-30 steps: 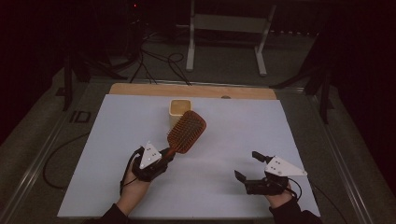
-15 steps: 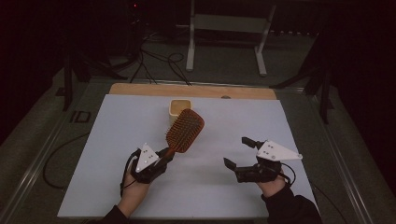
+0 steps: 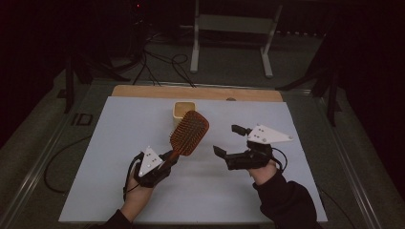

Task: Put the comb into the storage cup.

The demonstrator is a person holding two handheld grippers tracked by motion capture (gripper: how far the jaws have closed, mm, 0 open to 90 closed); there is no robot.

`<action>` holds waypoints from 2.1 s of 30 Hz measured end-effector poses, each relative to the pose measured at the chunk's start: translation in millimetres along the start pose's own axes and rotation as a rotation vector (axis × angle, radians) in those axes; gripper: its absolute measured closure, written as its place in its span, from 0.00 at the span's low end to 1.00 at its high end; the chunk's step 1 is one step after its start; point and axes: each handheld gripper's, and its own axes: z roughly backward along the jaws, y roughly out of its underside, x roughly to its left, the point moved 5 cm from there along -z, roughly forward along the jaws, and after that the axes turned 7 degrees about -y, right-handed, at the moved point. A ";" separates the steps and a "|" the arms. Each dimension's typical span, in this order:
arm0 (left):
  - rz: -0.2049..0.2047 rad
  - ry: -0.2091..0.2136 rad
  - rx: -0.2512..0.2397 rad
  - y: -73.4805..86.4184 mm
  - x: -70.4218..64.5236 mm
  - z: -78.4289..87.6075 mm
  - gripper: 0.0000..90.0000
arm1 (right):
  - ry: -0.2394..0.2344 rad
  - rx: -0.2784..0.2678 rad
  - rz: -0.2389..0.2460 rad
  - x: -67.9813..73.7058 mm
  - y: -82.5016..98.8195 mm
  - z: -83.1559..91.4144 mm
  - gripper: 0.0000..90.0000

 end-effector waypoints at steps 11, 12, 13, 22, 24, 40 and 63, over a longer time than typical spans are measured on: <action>0.004 0.004 -0.005 -0.6 1.7 1.0 0.81 | 0.004 -0.002 -0.006 -1.4 -20.0 -25.6 0.09; 0.005 0.006 -0.001 -0.5 1.5 0.5 0.81 | 0.002 -0.010 -0.021 -1.6 -22.1 -27.4 0.09; -0.002 -0.002 -0.001 -0.3 1.4 0.3 0.81 | 0.003 -0.015 -0.034 -2.0 -24.1 -29.5 0.09; 0.005 0.002 0.000 0.1 1.4 -0.3 0.81 | 0.026 -0.011 -0.153 -3.0 -30.3 -49.3 0.09; 0.008 0.009 0.002 0.0 1.9 -0.2 0.81 | 0.016 -0.007 -0.187 -3.6 -28.8 -53.9 0.09; 0.001 0.006 -0.023 -2.2 0.9 1.4 0.81 | -0.067 0.031 -0.413 -6.1 -12.5 -90.8 0.09; 0.013 0.038 -0.012 -0.5 -0.4 -2.7 0.81 | -0.155 0.031 -0.591 -2.1 6.1 -105.1 0.47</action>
